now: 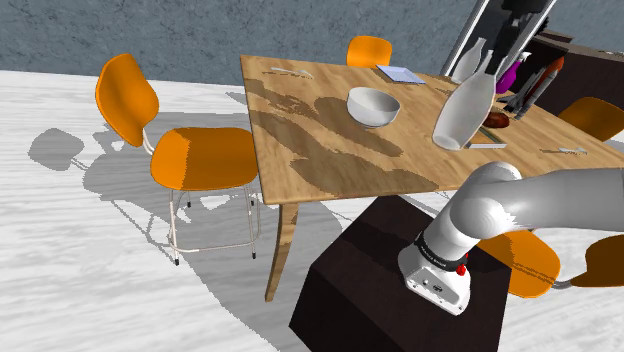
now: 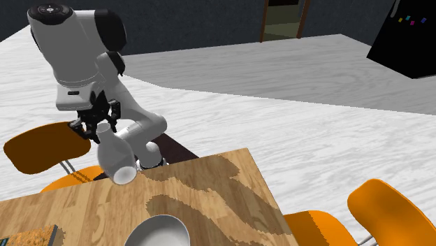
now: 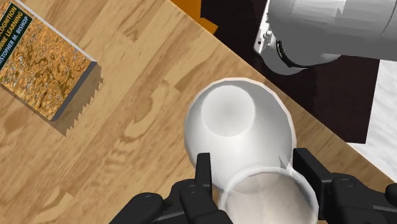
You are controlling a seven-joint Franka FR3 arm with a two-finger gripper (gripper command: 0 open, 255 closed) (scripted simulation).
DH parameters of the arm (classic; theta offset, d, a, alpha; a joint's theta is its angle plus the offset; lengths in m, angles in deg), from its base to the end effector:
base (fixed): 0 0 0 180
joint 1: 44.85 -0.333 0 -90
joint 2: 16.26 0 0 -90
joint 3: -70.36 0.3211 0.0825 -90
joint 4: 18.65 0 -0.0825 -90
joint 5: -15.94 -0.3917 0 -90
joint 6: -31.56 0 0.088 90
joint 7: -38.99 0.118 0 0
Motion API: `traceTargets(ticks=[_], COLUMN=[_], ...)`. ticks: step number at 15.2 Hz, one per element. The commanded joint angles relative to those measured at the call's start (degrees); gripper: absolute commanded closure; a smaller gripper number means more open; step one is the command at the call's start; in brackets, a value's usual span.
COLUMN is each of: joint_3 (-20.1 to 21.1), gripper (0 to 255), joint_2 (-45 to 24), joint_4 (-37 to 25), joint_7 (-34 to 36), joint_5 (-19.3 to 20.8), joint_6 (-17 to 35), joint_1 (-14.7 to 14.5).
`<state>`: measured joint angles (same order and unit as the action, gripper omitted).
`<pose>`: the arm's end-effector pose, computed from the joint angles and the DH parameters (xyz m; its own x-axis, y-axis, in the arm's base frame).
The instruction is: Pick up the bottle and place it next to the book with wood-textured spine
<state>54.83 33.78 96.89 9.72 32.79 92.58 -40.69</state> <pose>0.1759 -0.1689 0.7005 0.9825 0.1406 -0.1224 0.1422 -0.9898 0.0046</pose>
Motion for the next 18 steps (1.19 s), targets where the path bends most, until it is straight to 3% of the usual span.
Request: traceTargets(ticks=[1,10,18], joint_3=[-2.2,-12.6,-22.6], gripper=[255,255,255], joint_2=[0.9,3.3,2.3], joint_4=[-0.5,-4.8,-12.5], joint_7=[-2.8,-15.5,-27.6], joint_5=[2.5,14.0,23.6], joint_6=[-0.8,-2.7,-2.8], joint_1=[0.2,0.0,-1.9])
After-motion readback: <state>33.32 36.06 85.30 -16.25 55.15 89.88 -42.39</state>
